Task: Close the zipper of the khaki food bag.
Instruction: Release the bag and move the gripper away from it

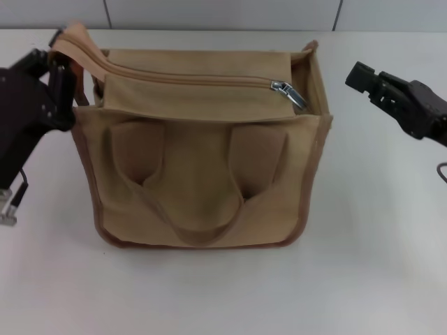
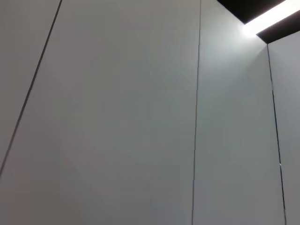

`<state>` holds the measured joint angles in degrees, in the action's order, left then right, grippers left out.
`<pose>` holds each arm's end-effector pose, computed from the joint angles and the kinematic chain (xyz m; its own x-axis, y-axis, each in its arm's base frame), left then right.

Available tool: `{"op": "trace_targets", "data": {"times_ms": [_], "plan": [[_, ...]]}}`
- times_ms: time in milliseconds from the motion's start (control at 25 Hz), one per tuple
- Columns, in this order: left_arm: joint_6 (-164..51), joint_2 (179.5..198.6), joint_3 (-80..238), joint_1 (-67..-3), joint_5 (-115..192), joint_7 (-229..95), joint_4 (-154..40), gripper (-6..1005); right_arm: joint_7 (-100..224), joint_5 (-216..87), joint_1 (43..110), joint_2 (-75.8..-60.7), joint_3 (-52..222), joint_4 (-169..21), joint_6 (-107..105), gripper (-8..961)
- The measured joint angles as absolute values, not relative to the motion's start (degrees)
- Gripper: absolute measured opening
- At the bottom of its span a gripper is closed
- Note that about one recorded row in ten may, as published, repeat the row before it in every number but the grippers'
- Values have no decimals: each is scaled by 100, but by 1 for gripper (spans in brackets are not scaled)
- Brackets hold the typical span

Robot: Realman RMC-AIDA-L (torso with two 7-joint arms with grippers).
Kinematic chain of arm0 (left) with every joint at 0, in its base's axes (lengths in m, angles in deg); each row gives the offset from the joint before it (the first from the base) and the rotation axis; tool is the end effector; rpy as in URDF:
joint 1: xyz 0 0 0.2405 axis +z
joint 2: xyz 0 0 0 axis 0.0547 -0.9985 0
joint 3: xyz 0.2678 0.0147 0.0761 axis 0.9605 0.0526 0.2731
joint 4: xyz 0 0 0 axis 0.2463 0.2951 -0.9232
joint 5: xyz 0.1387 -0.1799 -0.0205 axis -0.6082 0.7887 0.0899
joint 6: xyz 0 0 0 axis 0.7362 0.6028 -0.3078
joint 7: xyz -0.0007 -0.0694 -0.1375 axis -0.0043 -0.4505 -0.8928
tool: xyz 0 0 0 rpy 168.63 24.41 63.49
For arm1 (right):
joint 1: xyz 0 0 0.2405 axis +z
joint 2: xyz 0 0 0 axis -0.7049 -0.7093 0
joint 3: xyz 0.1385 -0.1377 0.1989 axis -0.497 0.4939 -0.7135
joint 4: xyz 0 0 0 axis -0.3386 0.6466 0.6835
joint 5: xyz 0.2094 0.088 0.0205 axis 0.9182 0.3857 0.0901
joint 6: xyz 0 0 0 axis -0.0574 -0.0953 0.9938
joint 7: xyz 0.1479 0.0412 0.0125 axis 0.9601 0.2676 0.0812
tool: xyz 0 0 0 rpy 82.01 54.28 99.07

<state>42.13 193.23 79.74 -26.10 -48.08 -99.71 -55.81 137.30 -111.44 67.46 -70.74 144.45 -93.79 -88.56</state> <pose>-0.3053 0.2861 -0.0080 0.3856 -0.2736 0.8812 0.6062 -0.6449 -0.4655 0.2726 0.3213 -0.0078 0.3208 -0.3588 -0.8765 -0.5625 -0.8167 0.1285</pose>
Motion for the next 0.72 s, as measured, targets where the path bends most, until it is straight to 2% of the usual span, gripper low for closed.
{"op": "trace_targets", "data": {"times_ms": [120, 360, 440, 560, 680, 720], "plan": [[4167, 19317, 8339, -2473, -4811, -9811, -5592, 159, 13632, -11145, 6742, -7103, 14464, -9329, -8895, 1], [4196, 19282, 8988, -2139, -4803, -9579, -5518, 162, 13621, -11317, 6854, -7195, 14459, -9320, -8874, 164], [4220, 19283, 8880, -1938, -4769, -9582, -5518, 163, 13614, -11342, 6894, -7223, 14472, -9340, -8896, 376], [4317, 19272, 8786, -1710, -4767, -9584, -5506, 165, 13533, -11350, 6942, -7236, 14477, -9347, -8902, 463], [4442, 19259, 8538, -1474, -4765, -9587, -5448, 280, 13424, -11353, 6982, -7284, 14471, -9336, -8898, 551], [4488, 19257, 8420, -1394, -4765, -9590, -5425, 319, 13371, -11353, 6987, -7302, 14471, -9337, -8897, 553]]}}
